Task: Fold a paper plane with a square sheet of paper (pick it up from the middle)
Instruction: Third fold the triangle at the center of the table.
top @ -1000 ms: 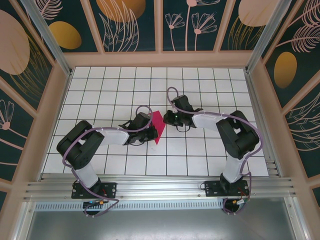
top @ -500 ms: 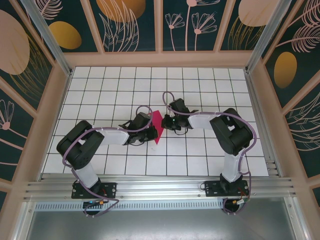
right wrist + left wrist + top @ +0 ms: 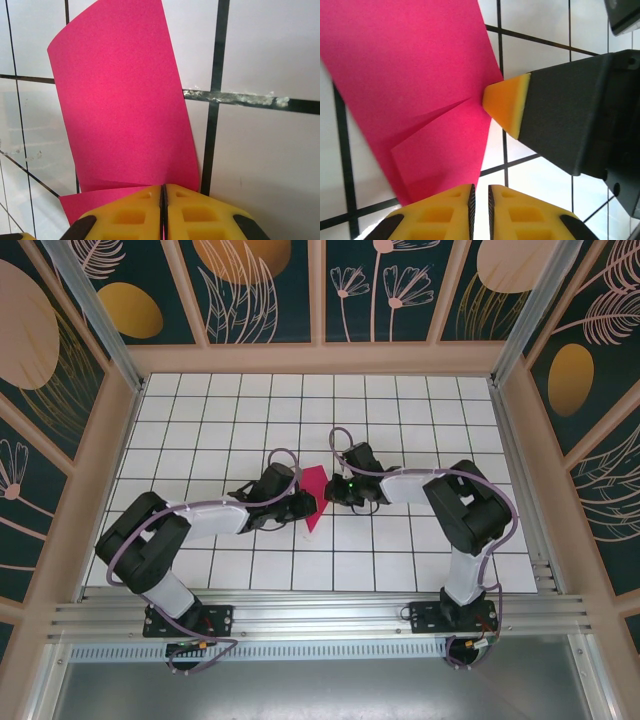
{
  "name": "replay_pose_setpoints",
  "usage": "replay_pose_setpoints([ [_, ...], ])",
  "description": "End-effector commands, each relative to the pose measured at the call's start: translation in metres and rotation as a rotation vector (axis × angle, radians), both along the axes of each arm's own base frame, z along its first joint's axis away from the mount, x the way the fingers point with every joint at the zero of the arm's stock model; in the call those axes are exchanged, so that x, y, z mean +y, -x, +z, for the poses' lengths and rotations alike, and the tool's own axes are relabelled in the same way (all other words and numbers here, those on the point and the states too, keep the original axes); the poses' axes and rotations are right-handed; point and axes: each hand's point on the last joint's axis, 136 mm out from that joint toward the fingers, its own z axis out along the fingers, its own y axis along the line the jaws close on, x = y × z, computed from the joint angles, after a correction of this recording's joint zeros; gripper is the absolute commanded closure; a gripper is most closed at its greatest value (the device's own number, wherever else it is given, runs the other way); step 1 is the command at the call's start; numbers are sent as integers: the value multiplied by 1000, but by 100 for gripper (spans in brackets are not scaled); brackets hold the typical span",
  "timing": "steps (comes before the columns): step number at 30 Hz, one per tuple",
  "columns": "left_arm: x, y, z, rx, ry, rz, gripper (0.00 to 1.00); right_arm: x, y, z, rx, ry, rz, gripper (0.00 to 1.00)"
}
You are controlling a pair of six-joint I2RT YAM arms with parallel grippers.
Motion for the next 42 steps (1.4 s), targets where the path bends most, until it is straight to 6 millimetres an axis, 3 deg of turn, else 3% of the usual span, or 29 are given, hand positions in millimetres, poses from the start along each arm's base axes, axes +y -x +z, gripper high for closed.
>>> replay_pose_setpoints([
  [1, -6, 3, -2, 29, 35, -14, 82, -1, 12, -2, 35, 5, 0, 90],
  [20, -10, 13, -35, 82, -124, -64, 83, -6, 14, -16, 64, 41, -21, 90],
  [34, 12, 39, -55, 141, -187, -67, 85, -9, 17, -26, 88, 58, -30, 90],
  [42, 17, 56, -46, 140, -166, -77, 85, -10, 17, -29, 92, 61, -34, 90],
])
